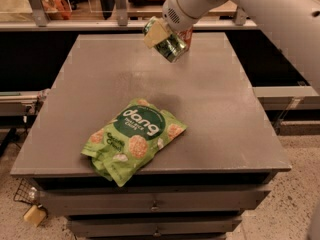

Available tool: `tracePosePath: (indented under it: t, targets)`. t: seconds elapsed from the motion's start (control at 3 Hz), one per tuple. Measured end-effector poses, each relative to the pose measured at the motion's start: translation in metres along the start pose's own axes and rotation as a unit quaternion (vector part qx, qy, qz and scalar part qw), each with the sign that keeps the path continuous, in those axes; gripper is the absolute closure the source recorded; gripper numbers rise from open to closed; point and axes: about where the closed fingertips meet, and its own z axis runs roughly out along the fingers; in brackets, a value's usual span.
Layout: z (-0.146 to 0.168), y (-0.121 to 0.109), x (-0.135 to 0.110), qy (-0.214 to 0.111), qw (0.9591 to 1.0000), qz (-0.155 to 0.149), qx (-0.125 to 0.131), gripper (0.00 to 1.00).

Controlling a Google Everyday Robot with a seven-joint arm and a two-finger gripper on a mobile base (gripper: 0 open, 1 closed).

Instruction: Place green can upright

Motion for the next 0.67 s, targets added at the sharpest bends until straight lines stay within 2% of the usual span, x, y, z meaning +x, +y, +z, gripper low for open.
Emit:
tracePosePath:
  t: [0.33,0.67]
  targets:
    - [-0.017,0.01,0.007,-0.083,0.9961,-0.022,-0.019,1.0]
    - [-0.018,0.023,0.018,-0.181,0.9823,-0.01,-0.047,1.0]
